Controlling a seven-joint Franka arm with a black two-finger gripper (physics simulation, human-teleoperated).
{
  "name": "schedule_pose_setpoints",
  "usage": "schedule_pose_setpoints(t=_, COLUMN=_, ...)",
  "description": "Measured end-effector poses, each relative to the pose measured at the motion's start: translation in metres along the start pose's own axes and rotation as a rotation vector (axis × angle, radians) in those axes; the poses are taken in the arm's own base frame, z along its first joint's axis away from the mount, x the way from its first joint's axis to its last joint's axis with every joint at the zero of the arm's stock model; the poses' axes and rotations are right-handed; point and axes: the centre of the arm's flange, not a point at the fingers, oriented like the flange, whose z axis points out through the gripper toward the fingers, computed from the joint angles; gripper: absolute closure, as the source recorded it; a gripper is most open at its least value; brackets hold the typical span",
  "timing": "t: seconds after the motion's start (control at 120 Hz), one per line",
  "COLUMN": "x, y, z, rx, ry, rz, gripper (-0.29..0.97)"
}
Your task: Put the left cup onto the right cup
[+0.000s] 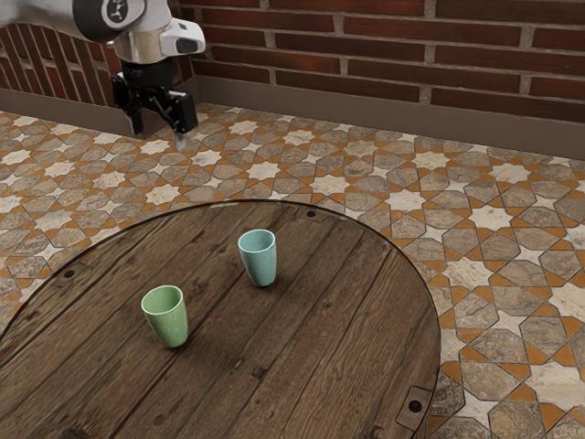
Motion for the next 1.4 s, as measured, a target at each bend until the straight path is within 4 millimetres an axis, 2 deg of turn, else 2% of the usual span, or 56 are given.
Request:
schedule_pose_setpoints(t=0.133, x=0.001, y=0.003, z=0.008, rx=-0.005, ry=-0.010, rz=0.009, gripper=0.00)
schedule_pose_setpoints(t=0.317, x=-0.010, y=0.025, z=0.045, rx=-0.016, ry=-0.047, rz=0.047, gripper=0.00)
schedule_pose_setpoints(t=0.7, x=-0.023, y=0.063, z=0.096, rx=-0.018, ry=-0.025, rz=0.068, gripper=0.00)
schedule_pose_setpoints(t=0.933, x=-0.036, y=0.090, z=0.125, rx=-0.016, ry=-0.011, rz=0.052, gripper=0.00)
schedule_pose_setpoints(t=1.075, x=-0.052, y=0.106, z=0.137, rx=-0.021, ry=-0.008, rz=0.026, gripper=0.00)
schedule_pose_setpoints(t=1.208, x=-0.065, y=0.108, z=0.145, rx=-0.037, ry=-0.009, rz=-0.023, gripper=0.00)
schedule_pose_setpoints(t=1.4, x=-0.068, y=0.100, z=0.160, rx=-0.053, ry=-0.019, rz=-0.093, gripper=0.00)
